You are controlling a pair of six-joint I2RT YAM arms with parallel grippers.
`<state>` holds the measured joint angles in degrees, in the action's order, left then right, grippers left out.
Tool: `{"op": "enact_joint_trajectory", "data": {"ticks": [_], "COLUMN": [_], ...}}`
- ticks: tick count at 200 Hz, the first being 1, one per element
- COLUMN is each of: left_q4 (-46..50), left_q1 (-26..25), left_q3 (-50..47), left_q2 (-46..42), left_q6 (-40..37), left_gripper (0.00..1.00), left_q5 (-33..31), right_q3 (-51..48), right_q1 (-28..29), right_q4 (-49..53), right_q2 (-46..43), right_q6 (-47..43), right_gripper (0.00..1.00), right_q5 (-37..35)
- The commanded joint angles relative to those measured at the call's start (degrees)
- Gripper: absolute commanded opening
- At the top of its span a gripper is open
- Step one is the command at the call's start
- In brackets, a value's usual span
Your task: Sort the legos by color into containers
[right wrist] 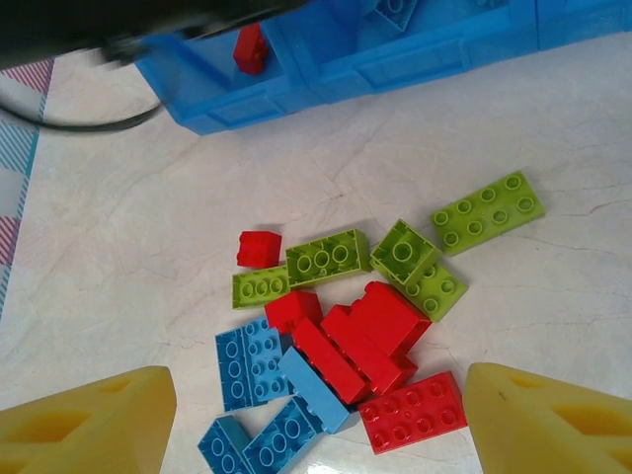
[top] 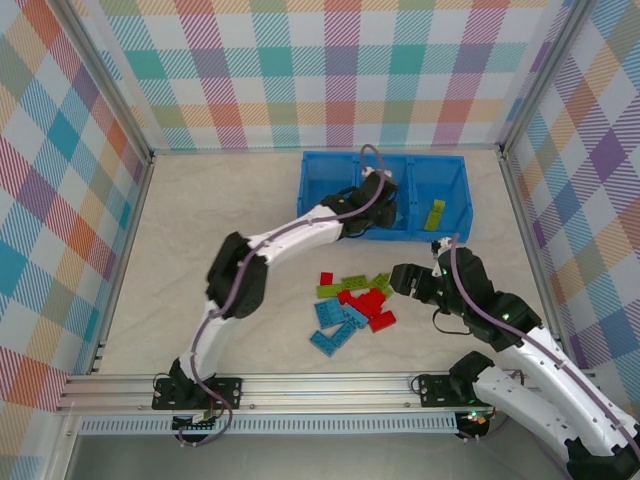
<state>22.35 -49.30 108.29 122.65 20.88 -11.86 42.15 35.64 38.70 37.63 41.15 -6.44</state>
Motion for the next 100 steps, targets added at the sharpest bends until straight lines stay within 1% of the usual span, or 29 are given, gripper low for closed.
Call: {"op": "enact_joint_trajectory", "data": {"ticks": [1, 14, 25, 45, 59, 82, 89, 100], "left_q4": [-1.87, 1.31, 3.9, 9.26, 12.36, 11.57, 10.71, 10.46], "left_q1": [-0.78, -1.05, -1.27, -1.36, -1.37, -1.34, -1.25, -1.24], "left_q3": [-10.05, -17.12, -22.58, -30.1, -33.65, -39.08, -39.98, -39.67], "left_q2": [-15.94, -22.34, -26.83, -31.88, -32.97, -32.82, -32.09, -29.71], "left_q6": [3.54, 4.69, 5.32, 6.4, 6.87, 7.03, 6.61, 5.62], "left_gripper": [0.4, 0.4, 0.39, 0.39, 0.4, 0.43, 0.45, 0.52], "left_q5": [-1.12, -2.61, -3.7, -5.19, -5.31, -3.2, -1.76, 1.39], "right_q3": [-1.63, -2.6, -3.52, -4.02, -3.6, -3.35, -3.36, -3.3], "right_q1": [-0.13, -0.17, -0.13, -0.04, 0.03, 0.13, 0.13, 0.22], "right_q4": [0.0, -2.29, -4.82, -8.16, -9.67, -12.08, -12.61, -13.18], "right_q2": [-0.64, -0.17, 0.69, 3.71, 6.75, 9.63, 9.94, 10.18], "right_q6": [0.79, -0.5, -2.81, -4.74, -5.2, -4.97, -4.71, -4.45], "right_gripper": [0.78, 0.78, 0.78, 0.78, 0.77, 0.77, 0.78, 0.78], "right_q5": [0.95, 3.81, 7.99, 13.68, 16.28, 18.1, 18.13, 18.05]}}
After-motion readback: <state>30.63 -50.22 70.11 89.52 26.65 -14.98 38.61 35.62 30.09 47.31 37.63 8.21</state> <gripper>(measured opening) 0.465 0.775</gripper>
